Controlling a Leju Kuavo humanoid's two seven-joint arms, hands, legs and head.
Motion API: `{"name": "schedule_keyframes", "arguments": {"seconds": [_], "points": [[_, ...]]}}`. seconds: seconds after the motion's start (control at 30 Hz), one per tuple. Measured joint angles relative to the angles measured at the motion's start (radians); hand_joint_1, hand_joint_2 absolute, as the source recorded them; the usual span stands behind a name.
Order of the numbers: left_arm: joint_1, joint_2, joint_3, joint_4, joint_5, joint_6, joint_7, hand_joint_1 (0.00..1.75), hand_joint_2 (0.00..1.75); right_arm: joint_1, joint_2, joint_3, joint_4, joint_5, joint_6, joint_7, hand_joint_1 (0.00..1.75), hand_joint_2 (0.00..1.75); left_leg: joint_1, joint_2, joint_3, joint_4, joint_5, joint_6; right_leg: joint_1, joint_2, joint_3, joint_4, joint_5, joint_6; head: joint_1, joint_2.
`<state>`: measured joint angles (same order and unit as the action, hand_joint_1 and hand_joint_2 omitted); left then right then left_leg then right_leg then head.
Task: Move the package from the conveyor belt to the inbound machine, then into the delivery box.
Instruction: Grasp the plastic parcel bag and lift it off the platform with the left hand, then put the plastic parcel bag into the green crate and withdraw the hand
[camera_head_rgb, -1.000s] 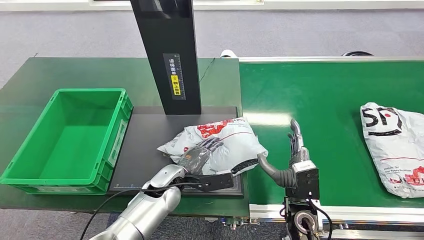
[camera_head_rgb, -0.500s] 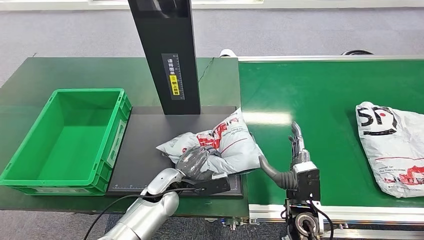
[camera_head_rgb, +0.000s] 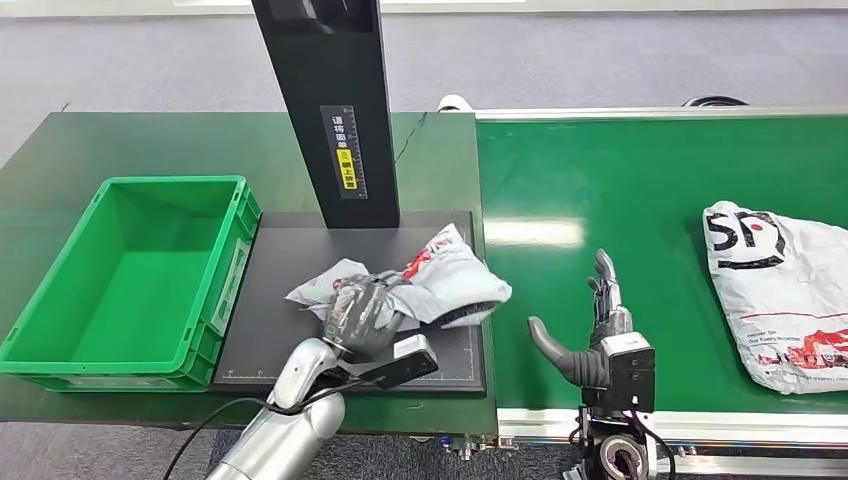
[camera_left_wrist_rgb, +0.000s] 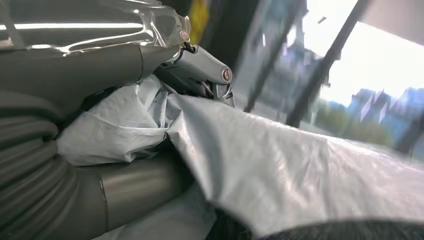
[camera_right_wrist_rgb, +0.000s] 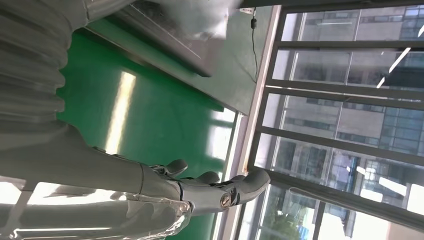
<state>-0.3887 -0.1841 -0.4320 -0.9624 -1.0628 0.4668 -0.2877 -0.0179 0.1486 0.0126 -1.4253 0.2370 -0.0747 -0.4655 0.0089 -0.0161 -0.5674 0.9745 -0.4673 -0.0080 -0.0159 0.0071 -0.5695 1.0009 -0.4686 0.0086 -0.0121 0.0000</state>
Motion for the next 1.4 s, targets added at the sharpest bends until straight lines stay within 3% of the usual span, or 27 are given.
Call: {"name": "schedule_keyframes", "arguments": {"seconds": [0.13,0.23,0.47,0.67,0.77,0.93,1.0,1.13,1.4], "points": [[0.036,0.020,0.032,-0.122,0.038,0.149,-0.080,1.75,1.75,0.007,-0.002,-0.003,-0.004,-0.018,0.000,-0.006,0.00,1.75,0.000,0.000,-0.002,0.000,0.000,0.000,0.000,0.000,-0.002,0.000,0.000,0.000,0.000,0.000],[0.069,0.027,0.073,-0.229,0.016,0.208,-0.169,1.75,1.75,0.007,-0.004,-0.005,-0.003,-0.038,-0.006,-0.017,0.00,1.75,0.000,0.000,-0.003,0.000,0.000,0.000,0.000,0.000,-0.003,0.000,0.000,0.000,0.000,0.000],[0.116,0.013,0.197,-0.386,-0.021,0.216,-0.280,1.75,1.75,0.012,-0.006,-0.007,-0.004,-0.051,-0.018,-0.023,0.00,1.75,0.000,0.001,-0.003,0.000,0.000,0.000,0.000,0.000,-0.004,0.000,0.000,0.000,0.000,0.000],[0.116,-0.008,0.397,-0.459,-0.064,0.216,-0.344,1.75,1.75,0.042,-0.011,-0.012,-0.015,-0.058,-0.031,-0.030,0.00,1.75,0.001,0.003,-0.003,0.000,0.000,0.000,0.000,0.002,-0.004,0.000,0.000,0.000,0.000,0.000],[0.089,-0.008,0.522,-0.462,-0.099,0.216,-0.313,1.75,1.75,0.058,-0.013,-0.019,-0.029,-0.060,-0.035,-0.032,0.00,1.75,0.001,0.003,-0.003,0.000,0.000,0.000,0.001,0.002,-0.004,0.000,0.000,0.000,0.000,0.000],[0.015,0.040,0.689,-0.376,-0.106,0.215,-0.120,1.75,1.75,0.085,-0.014,-0.039,-0.067,-0.060,-0.042,-0.027,0.00,1.75,0.001,0.004,-0.003,0.000,0.000,0.000,0.001,0.003,-0.004,0.000,0.000,0.000,0.000,0.000],[-0.008,0.064,0.736,-0.327,-0.074,0.215,-0.082,1.75,1.75,0.093,-0.014,-0.045,-0.080,-0.060,-0.042,-0.023,0.00,1.75,0.001,0.004,-0.003,0.000,0.000,0.000,0.001,0.003,-0.004,0.000,0.000,0.000,0.000,0.000],[-0.030,0.096,0.784,-0.262,-0.049,0.216,-0.072,1.75,1.75,0.100,-0.014,-0.052,-0.096,-0.060,-0.042,-0.019,0.00,1.75,0.001,0.004,-0.004,0.000,0.000,0.000,0.001,0.003,-0.005,0.000,0.000,0.000,0.000,0.000],[-0.048,0.114,0.812,-0.210,-0.048,0.216,-0.072,1.75,1.75,0.102,-0.014,-0.057,-0.103,-0.060,-0.042,-0.018,0.00,1.75,0.001,0.004,-0.004,0.000,0.000,-0.001,0.001,0.003,-0.005,0.000,0.000,0.000,0.000,0.000]]}}
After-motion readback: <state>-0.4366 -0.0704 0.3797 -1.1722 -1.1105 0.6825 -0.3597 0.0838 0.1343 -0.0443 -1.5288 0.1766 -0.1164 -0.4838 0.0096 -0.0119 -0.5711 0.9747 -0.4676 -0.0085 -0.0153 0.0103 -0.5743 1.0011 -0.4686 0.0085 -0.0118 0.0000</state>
